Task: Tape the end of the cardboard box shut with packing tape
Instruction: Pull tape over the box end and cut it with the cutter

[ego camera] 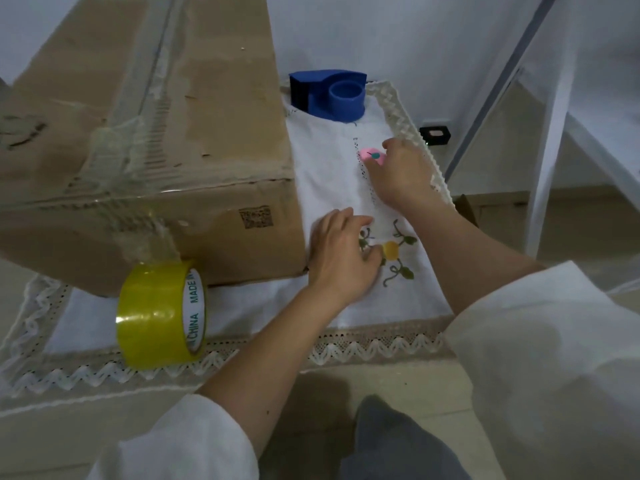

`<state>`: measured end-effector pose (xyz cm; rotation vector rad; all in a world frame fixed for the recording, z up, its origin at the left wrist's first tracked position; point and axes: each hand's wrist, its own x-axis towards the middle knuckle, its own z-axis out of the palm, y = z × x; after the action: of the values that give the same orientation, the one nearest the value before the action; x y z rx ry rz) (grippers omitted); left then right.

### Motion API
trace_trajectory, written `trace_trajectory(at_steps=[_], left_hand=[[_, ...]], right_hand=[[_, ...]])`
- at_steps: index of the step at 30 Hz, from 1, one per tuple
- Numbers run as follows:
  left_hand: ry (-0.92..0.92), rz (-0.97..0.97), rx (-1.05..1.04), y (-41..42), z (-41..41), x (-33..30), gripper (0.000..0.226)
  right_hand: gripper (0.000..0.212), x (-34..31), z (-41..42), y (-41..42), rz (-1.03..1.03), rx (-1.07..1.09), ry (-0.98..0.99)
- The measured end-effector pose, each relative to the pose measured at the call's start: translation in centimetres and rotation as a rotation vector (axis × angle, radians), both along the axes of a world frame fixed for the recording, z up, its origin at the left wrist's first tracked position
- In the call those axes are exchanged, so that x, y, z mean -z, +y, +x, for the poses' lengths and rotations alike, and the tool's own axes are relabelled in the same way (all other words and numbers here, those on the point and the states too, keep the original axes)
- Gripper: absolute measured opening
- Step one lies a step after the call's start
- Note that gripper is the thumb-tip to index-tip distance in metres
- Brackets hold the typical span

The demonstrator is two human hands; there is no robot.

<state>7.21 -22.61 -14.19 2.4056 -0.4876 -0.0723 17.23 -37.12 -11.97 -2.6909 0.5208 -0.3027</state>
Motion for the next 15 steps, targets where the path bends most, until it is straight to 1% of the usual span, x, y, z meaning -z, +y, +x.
trace_trajectory(at_steps=[5, 9, 12, 15], left_hand=[[0.014, 0.004, -0.006, -0.03, 0.03, -0.14, 0.047], [0.022, 0.000, -0.004, -0.01, -0.17, -0.35, 0.046], [0.034, -0.006, -0.004, 0.11, -0.35, -0.53, 0.046], [0.047, -0.023, -0.004, 0.33, -0.71, -0.81, 0.048]], right_hand=[[0.044, 0.32, 0.79, 0.14, -0.062, 0.024, 0.008], [0.041, 0.10, 0.65, 0.23, -0.063, 0.028, 0.024], [0.042, -0.23, 0.27, 0.33, -0.024, 0.020, 0.036], [0.039, -0.37, -0.14, 0.51, 0.099, 0.018, 0.001]])
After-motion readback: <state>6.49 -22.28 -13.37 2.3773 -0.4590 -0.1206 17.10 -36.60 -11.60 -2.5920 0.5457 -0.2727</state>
